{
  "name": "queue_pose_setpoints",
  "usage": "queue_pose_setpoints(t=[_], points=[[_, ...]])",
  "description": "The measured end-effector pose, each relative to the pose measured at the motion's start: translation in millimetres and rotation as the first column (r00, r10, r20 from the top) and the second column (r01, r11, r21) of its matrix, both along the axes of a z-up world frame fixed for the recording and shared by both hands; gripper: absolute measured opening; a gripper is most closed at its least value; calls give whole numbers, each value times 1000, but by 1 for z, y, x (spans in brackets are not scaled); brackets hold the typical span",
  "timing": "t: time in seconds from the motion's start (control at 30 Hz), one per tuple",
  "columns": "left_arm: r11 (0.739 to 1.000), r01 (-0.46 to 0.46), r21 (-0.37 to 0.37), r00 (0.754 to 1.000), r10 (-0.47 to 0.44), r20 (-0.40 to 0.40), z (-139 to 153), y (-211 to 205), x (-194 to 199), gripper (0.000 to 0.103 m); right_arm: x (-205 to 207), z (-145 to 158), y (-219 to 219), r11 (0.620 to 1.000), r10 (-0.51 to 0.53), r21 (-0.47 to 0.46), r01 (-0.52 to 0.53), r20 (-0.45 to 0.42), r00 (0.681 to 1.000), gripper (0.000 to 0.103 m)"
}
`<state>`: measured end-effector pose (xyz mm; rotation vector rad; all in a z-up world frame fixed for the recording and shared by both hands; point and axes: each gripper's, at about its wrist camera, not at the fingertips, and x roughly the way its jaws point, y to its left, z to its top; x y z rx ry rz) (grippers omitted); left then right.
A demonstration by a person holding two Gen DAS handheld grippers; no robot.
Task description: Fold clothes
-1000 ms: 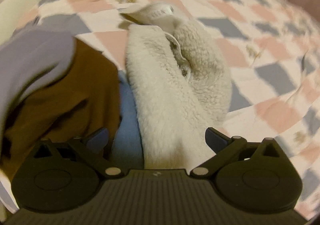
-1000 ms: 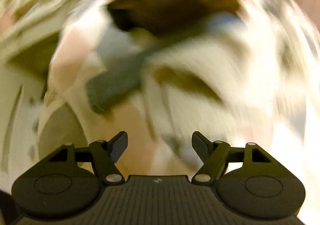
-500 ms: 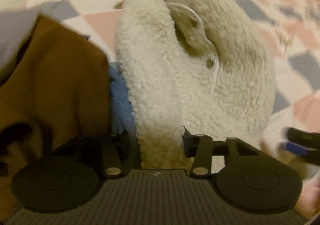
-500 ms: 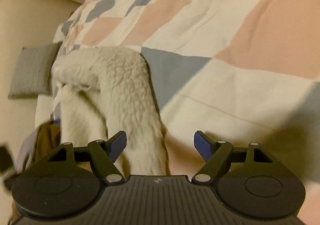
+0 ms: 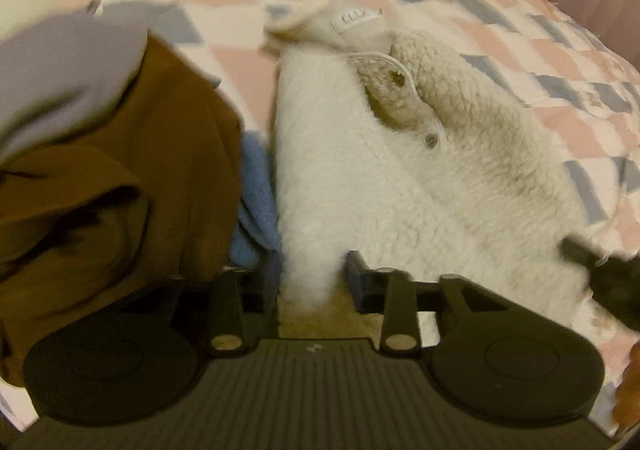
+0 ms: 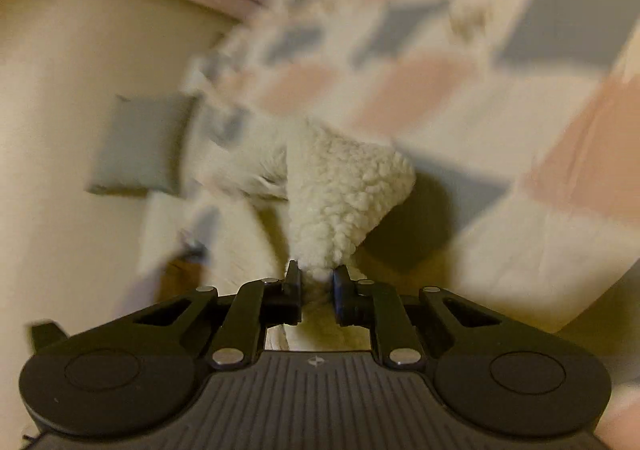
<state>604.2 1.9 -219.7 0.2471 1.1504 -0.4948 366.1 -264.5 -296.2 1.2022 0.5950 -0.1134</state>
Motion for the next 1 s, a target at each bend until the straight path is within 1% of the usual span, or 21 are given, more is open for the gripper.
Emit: queue_pose_setpoints(t=[0.07,0.13,0.2,0.27,0.3,0.33,0.37,0.4,0.43,0.47,0.5,0.53,0.6,0.67,0.7,0.73,0.8,0.83,0.87,0.93,1.0], points=[[997,12,-70,1000,-14,-22,27,-3,-26,0,-32,38,-17,999,-11,-41,12,40,999,14],[989,34,-146,999,-37,-16,52,-7,-57,0,-64,72,-27,995,-12,-102,17,57,998,14],[977,50,-206,998,-55,-20,69,-19,-91,0,-101,100,-36,987,-28,-155,35,48,998,14],[975,54,-214,998,-61,-24,74,-35,-127,2,-147,117,-45,978,-84,-193,81,-8,996,15],[976,58,-212,997,-66,-31,70,-43,-146,18,-170,116,-54,968,-135,-221,117,-66,989,16],[976,63,-207,997,-72,-38,67,-51,-164,32,-193,115,-62,956,-186,-252,151,-123,975,28],[979,71,-189,996,-80,-40,61,-60,-182,53,-217,114,-71,941,-238,-284,181,-177,955,42],[984,84,-160,995,-91,-36,50,-68,-205,54,-242,112,-79,929,-281,-305,209,-215,935,51],[987,97,-127,994,-103,-43,36,-74,-225,54,-272,109,-86,924,-309,-304,234,-228,923,54],[991,102,-91,993,-108,-53,21,-80,-244,54,-302,106,-93,917,-336,-303,258,-242,910,54],[995,87,-51,993,-91,-76,4,-82,-259,54,-330,102,-98,914,-355,-296,278,-251,900,54],[998,63,-22,993,-65,-102,-13,-80,-273,54,-357,96,-98,918,-358,-274,288,-255,898,55],[1000,-13,23,988,16,-157,-47,-71,-292,55,-408,81,-96,927,-357,-221,302,-285,890,61],[993,-103,55,972,112,-209,-75,-57,-301,55,-452,56,-88,931,-365,-155,331,-332,870,64],[988,-145,56,960,155,-233,-84,-51,-305,55,-473,42,-82,928,-371,-107,356,-355,858,64],[981,-186,54,947,194,-256,-92,-44,-308,57,-491,27,-77,918,-379,-37,394,-368,849,64],[966,-256,25,922,252,-295,-102,-35,-310,66,-524,2,-64,880,-396,107,463,-371,840,64],[960,-280,10,914,270,-303,-105,-35,-306,67,-532,-12,-59,852,-407,178,492,-366,837,64],[953,-302,-6,908,286,-308,-109,-34,-305,67,-537,-24,-55,830,-415,226,510,-360,836,64],[939,-344,-31,893,316,-321,-119,-33,-296,72,-532,-45,-42,785,-433,308,537,-347,832,64],[917,-395,-57,866,351,-357,-130,-35,-283,76,-522,-62,-27,734,-459,379,564,-335,823,66]])
